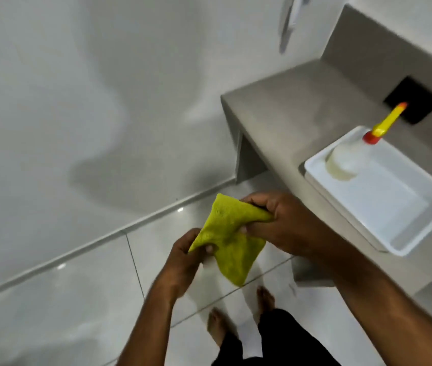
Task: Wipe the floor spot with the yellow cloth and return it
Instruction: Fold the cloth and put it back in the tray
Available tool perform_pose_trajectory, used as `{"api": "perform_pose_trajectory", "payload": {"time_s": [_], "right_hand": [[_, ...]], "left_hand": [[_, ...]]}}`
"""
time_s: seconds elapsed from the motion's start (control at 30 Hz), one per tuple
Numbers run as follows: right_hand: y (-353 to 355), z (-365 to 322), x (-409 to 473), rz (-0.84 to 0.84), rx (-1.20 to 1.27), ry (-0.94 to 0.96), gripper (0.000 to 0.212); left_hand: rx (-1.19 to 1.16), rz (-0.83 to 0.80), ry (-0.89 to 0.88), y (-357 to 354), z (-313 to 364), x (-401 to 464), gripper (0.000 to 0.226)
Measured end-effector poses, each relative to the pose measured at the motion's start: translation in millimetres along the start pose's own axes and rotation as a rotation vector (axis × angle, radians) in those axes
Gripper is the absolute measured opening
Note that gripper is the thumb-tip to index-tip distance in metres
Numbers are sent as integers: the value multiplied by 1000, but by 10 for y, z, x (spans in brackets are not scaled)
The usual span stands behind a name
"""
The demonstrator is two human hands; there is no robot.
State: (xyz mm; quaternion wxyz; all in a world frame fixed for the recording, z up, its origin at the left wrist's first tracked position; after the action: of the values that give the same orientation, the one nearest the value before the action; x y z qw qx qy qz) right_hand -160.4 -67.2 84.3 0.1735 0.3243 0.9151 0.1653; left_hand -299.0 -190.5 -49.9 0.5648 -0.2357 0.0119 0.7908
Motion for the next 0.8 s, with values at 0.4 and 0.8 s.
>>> {"api": "perform_pose_trajectory", "payload": {"time_s": [0.4,0.8], "right_hand": [[1540,107,-604,433,294,-55,27],[3304,2121,-1118,1004,296,-381,64]], "left_hand": [[95,-204,-20,-1031,704,427,47],[288,-248,58,-3359,199,1404,26]]}}
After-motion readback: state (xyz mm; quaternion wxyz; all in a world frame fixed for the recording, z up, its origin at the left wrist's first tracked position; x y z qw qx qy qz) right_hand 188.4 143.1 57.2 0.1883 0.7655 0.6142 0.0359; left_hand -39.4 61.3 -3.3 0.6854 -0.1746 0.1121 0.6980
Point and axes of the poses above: each hand's wrist, its own x-axis towards the middle knuckle, its own y-axis out of the back of the hand, z = x × y, the point moved 7 cm from there along x, towards the middle knuckle, and after that the axes turned 1 degree about -x, right-handed, at the moved point
